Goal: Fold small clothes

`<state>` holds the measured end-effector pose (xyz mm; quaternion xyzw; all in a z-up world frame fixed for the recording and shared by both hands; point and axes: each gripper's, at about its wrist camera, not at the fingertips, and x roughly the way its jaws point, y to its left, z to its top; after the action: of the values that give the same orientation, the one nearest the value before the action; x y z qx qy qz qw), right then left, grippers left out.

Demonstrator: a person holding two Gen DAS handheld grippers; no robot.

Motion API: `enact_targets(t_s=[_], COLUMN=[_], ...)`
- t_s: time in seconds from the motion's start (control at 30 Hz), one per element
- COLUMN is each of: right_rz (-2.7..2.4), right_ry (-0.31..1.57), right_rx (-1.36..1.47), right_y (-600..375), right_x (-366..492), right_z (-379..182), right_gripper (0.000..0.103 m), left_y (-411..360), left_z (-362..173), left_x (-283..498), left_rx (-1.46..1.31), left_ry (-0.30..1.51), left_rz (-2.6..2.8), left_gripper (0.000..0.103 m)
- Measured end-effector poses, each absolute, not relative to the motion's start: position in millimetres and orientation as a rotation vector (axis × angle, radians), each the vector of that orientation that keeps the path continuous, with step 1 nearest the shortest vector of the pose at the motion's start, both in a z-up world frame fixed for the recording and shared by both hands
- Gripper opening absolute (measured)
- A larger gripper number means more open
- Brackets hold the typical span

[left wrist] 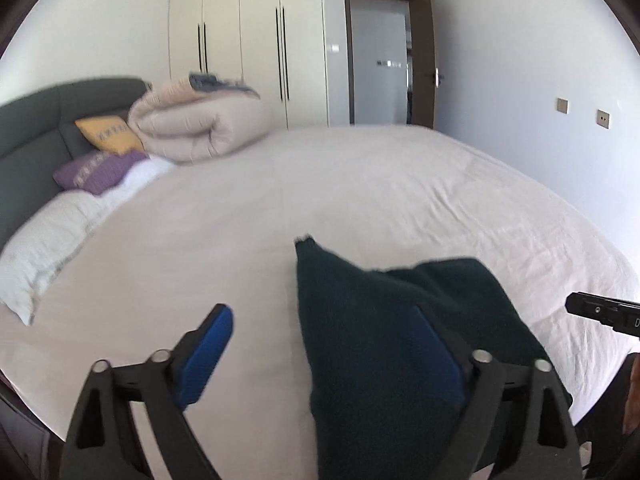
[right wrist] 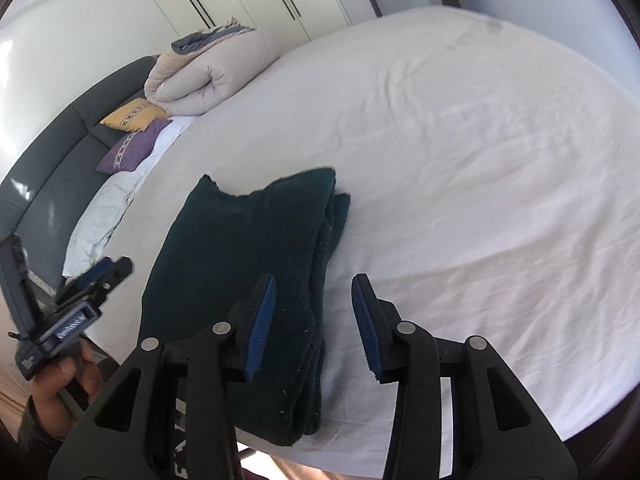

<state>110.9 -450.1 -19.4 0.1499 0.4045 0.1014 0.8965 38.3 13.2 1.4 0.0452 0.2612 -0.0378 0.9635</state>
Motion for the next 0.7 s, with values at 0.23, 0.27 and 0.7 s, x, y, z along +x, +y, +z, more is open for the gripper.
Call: enact_targets(t_s=[0.23,0.27,0.7], right_rz=[0.105,0.103,0.145], right_ry=[0.357,0.275,0.356], right_rx=[0.121,0.114,0.064], right_y=[-438.4,-436.8,-423.0], right_x=[30.4,18.0,-18.2], right_z=[83.9,94.8,146.7], right_gripper=[0.103,0.103,0.103], left_y=[17.5,20.0,9.6], left_z=[78.9,85.3,73.3], left_x=[-8.4,-12.9,-39.3], left_rx=[0.072,0.051,0.105], left_ry=[0.31,0.308,0.461], left_rz=[0.007,-0.002,-0.02], left_gripper=[0.103,0.103,0.103])
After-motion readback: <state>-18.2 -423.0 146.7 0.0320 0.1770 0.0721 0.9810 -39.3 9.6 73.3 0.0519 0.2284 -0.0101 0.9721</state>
